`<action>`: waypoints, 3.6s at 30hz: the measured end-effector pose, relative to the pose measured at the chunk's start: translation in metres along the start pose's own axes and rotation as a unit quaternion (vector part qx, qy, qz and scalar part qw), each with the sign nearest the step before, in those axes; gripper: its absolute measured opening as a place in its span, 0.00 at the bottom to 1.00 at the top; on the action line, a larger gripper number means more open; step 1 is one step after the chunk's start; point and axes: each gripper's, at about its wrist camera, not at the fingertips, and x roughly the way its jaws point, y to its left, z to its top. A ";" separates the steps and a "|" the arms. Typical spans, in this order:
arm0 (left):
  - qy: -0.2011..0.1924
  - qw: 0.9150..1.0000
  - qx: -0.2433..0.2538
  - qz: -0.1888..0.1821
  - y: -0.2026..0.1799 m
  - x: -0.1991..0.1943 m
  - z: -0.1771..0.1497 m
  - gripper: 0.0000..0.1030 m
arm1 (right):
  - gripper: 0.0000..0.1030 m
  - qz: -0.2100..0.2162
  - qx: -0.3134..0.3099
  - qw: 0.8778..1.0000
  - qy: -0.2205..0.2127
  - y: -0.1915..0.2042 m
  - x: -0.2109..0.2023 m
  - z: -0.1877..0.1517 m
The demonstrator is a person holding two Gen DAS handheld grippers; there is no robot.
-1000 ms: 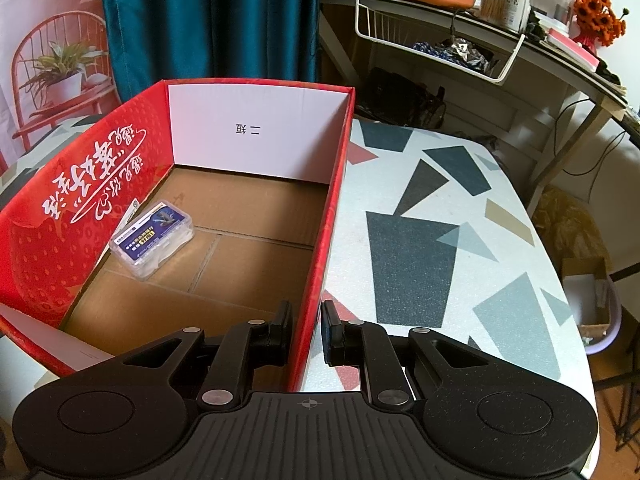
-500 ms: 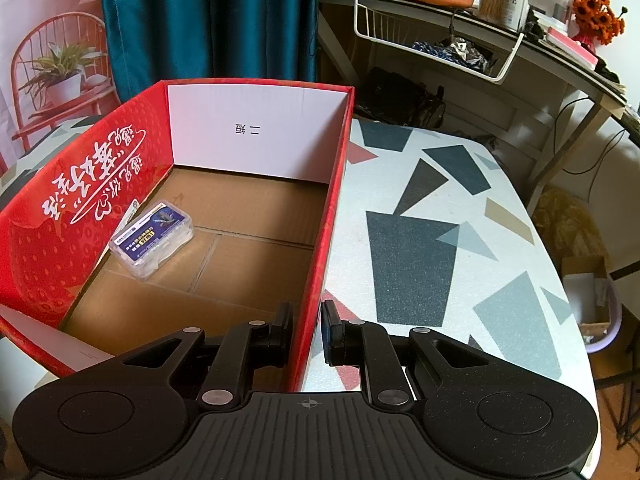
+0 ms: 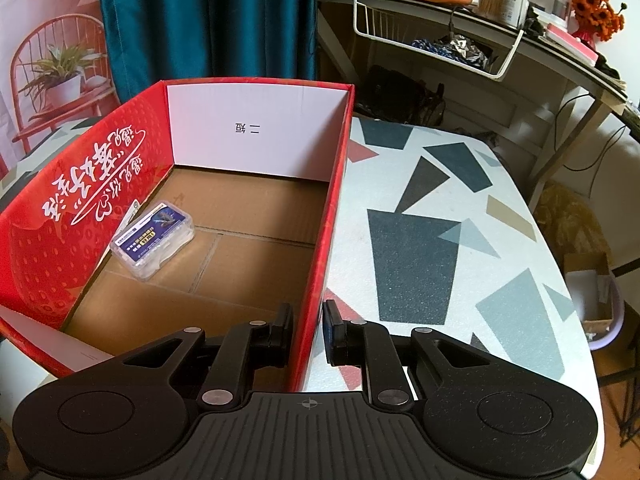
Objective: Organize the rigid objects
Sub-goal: 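Return the left tool and grasp the red-capped white marker, then carry the white marker into the red box and release it, then return the left tool and grasp the pink checkered pen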
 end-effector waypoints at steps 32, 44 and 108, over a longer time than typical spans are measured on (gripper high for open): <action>-0.063 0.989 0.044 -0.123 -0.054 -0.036 0.088 0.15 | 0.15 0.001 -0.005 1.000 0.000 0.000 0.000 0.001; -0.037 0.988 0.073 -0.132 -0.062 -0.021 0.091 0.18 | 0.15 0.003 -0.003 1.000 0.000 -0.001 0.000 0.001; 0.010 0.999 -0.037 0.015 0.016 0.007 0.006 0.16 | 0.12 -0.006 0.028 0.999 -0.019 -0.002 -0.004 -0.007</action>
